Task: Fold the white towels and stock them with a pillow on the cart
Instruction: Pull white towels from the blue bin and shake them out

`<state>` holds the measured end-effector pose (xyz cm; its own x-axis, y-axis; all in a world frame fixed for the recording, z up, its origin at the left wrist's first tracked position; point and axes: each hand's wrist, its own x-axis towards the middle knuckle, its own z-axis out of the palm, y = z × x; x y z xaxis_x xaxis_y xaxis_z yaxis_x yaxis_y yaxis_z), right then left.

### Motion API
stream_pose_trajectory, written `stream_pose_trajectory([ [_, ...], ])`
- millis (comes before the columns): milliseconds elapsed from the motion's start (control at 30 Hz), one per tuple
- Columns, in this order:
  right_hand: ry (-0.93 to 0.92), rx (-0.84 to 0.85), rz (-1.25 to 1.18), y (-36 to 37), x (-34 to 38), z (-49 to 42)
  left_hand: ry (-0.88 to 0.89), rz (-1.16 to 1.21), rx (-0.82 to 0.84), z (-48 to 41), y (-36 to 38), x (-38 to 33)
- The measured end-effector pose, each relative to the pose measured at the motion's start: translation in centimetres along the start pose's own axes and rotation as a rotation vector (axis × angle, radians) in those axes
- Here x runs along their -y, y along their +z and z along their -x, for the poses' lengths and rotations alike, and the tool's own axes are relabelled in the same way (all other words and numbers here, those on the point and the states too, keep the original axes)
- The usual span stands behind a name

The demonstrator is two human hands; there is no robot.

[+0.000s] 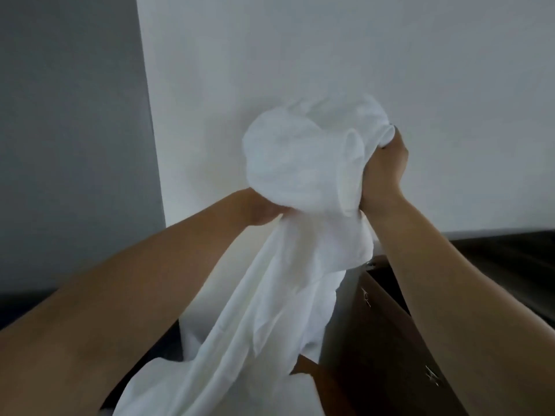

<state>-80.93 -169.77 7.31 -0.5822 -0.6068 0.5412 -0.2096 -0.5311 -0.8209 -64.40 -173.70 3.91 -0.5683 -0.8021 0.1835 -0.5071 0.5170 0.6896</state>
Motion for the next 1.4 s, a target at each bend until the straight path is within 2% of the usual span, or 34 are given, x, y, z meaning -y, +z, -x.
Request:
stream_pose_trajectory([
  [67,-0.004,0.022,0.018,-0.7,0.0,-1.5,-0.151,0.123,0.073,-0.1,3.5,3.0],
  [133,-0.011,0.084,0.084,-1.1,-0.3,-2.1,-0.303,-0.007,0.02,0.1,7.6,5.7],
  [233,-0.03,0.246,0.299,-1.4,-2.6,-1.8,-0.436,0.043,0.08,1.1,10.1,6.9],
  [367,0.169,0.519,0.673,-2.5,-8.3,-1.8,-0.652,-0.045,0.18,4.2,9.3,8.2],
  [400,0.226,0.571,0.717,-3.0,-9.6,-1.8,-0.682,0.0,0.166,4.9,9.2,8.8],
  [467,0.34,0.644,0.759,-3.9,-11.6,-1.2,-0.609,0.053,0.205,5.1,9.0,9.6],
  [567,0.48,0.703,0.774,-4.6,-13.7,-0.3,-0.549,0.538,0.096,4.4,10.7,8.3],
  [667,0.553,0.748,0.753,-5.0,-14.8,0.1,-0.497,0.72,0.027,3.5,13.4,7.2],
  [800,0.636,0.758,0.624,-6.4,-15.6,1.3,-0.605,0.685,0.102,3.4,15.6,8.4],
  [933,0.493,0.9,0.949,-7.3,-16.0,2.9,-0.698,0.622,0.113,4.3,16.9,10.6],
  [1067,0.45,1.009,1.055,-7.3,-15.5,4.8,-0.765,0.556,0.058,5.1,17.6,11.9],
  [1167,0.629,0.852,0.861,-7.1,-16.3,4.9,-0.804,0.571,0.036,6.6,16.2,12.8],
  [1267,0.709,0.757,0.616,-7.0,-16.4,4.6,-0.846,0.639,0.05,8.5,13.8,13.5],
  [1333,0.762,0.713,0.34,-6.7,-16.4,4.9,-0.824,0.727,0.114,9.3,12.6,13.4],
  [1400,0.852,0.674,0.059,-6.1,-16.1,5.7,-0.791,0.808,0.105,9.5,12.0,13.2],
])
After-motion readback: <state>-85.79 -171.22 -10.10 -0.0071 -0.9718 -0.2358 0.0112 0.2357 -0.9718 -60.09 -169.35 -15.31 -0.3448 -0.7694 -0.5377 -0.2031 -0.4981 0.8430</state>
